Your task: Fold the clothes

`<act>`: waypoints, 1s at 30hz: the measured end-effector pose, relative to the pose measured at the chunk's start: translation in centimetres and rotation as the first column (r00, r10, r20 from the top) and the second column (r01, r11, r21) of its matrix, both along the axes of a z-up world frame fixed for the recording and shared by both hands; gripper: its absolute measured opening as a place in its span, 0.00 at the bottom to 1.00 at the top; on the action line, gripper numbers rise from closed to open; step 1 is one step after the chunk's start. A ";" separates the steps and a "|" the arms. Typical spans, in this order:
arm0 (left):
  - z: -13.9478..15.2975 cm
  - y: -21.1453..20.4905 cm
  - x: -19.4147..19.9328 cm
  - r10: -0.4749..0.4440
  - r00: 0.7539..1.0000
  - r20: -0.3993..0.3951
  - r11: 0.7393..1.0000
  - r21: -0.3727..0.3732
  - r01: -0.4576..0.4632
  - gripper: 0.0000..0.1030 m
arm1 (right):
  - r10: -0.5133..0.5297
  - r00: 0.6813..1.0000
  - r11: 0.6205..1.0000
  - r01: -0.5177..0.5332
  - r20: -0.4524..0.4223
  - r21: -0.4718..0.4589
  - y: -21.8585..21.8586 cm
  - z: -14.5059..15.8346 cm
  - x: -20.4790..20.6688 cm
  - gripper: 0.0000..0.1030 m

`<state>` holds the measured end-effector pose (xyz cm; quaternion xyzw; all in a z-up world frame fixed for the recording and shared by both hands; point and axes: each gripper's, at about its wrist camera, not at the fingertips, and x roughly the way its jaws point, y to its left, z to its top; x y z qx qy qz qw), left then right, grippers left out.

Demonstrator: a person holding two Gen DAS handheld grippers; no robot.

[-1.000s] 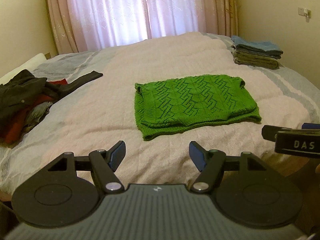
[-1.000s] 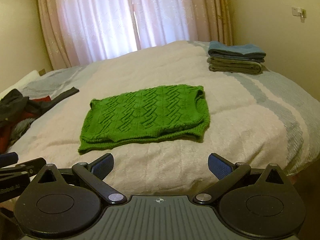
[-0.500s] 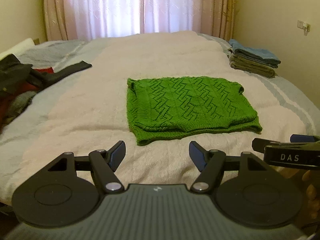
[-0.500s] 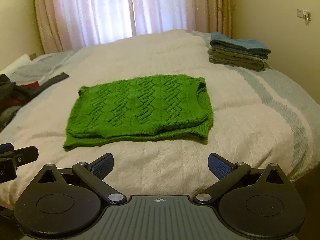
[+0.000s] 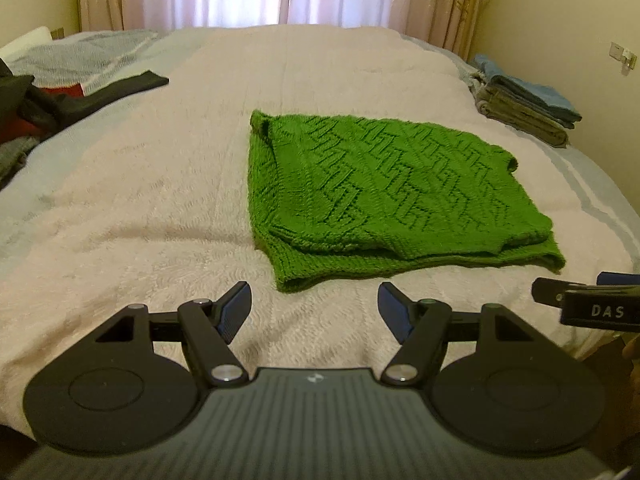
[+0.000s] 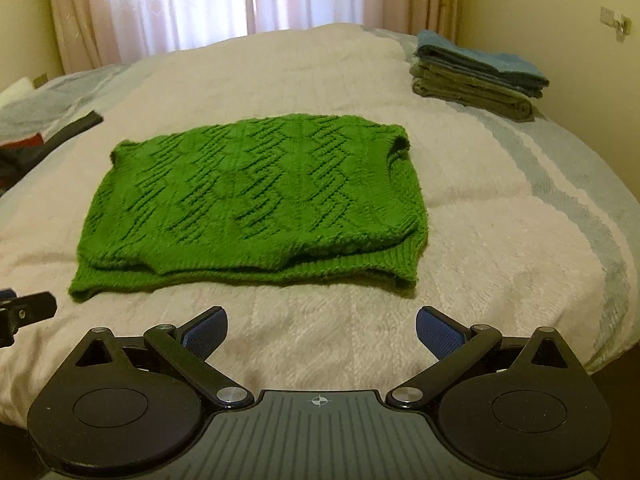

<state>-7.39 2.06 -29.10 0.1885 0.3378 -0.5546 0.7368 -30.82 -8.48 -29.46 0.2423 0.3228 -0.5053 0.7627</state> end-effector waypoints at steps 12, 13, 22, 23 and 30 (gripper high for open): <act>-1.4 -3.1 3.6 -0.002 0.998 -0.067 1.000 -0.027 0.001 0.47 | -0.198 0.867 0.979 0.156 0.458 0.129 -7.1 -1.8 -8.4 0.99; -1.5 -3.4 3.8 -0.007 0.997 -0.077 0.999 -0.035 0.004 0.42 | -0.226 0.839 0.973 0.169 0.495 0.159 -7.9 -2.1 -9.0 0.97; -3.2 -6.5 6.7 0.010 0.971 -0.241 0.998 -0.051 -0.023 0.39 | -0.357 0.694 0.929 0.192 0.625 0.318 -11.7 -5.5 -11.2 0.81; -3.7 -6.7 7.5 0.035 0.959 -0.282 0.998 -0.041 -0.049 0.43 | -0.368 0.681 0.924 0.191 0.633 0.331 -12.1 -5.9 -11.4 0.81; -7.1 -7.2 11.6 0.188 0.837 -0.513 0.977 0.008 -0.215 0.51 | -0.380 0.626 0.918 0.163 0.681 0.363 -13.2 -7.3 -11.3 0.66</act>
